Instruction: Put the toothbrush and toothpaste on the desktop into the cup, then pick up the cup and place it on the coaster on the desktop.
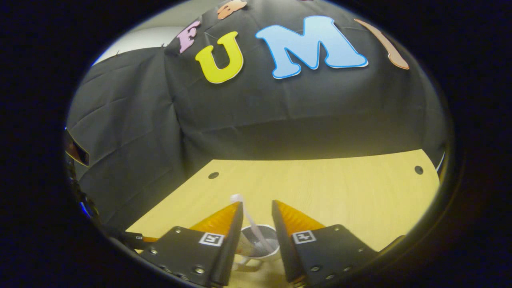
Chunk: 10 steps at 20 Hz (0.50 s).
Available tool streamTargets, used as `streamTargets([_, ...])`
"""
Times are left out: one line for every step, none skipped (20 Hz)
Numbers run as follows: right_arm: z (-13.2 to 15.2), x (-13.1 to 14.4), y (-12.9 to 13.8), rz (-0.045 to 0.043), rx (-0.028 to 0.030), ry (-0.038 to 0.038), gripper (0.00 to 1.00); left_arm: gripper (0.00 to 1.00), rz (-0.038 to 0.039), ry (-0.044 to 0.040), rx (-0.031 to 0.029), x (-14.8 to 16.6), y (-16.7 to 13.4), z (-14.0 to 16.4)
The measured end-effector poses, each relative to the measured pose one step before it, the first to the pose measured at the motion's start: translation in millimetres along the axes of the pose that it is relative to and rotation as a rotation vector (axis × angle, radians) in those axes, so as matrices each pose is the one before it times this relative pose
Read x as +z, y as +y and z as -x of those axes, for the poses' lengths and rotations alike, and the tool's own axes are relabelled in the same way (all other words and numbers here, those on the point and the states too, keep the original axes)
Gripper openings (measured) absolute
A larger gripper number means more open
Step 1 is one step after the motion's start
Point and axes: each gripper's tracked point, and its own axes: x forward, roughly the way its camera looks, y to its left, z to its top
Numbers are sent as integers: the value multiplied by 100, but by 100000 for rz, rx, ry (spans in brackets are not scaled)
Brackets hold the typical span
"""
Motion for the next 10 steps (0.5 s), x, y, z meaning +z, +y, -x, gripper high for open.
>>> streamTargets([224, 53, -347, 348, -1350, -52, 53, 93, 88, 172, -240, -143, -140, 24])
streamTargets([116, 81, -213, -178, -502, -291, 67, 97, 76, 247, -226, -86, -161, -14])
streamTargets([223, -12, -228, -438, -874, -148, 74, 95, -64, 228, -160, -29, -143, -12])
streamTargets([326, 251, -238, -482, -460, -485, 81, 95, -155, 322, -58, -83, -119, -9])
streamTargets([372, 158, -79, -308, -341, -614, 82, 95, -144, 283, -68, -80, -92, -26])
streamTargets([318, 285, -293, 198, -709, -694, 81, 93, -70, 281, -153, -43, -164, -18])
streamTargets([351, 169, -70, 341, -15, -397, 83, 95, 17, 253, -117, -67, -252, -92])
streamTargets([406, 337, -259, 839, -879, -760, 90, 95, 16, 425, -19, -109, -158, -14])
streamTargets([366, 329, -200, 889, -690, -877, 90, 95, 2, 273, -133, -107, -175, -125])
streamTargets([487, 376, -194, 479, -602, -798, 90, 94, -40, 342, -144, -26, -224, -82])
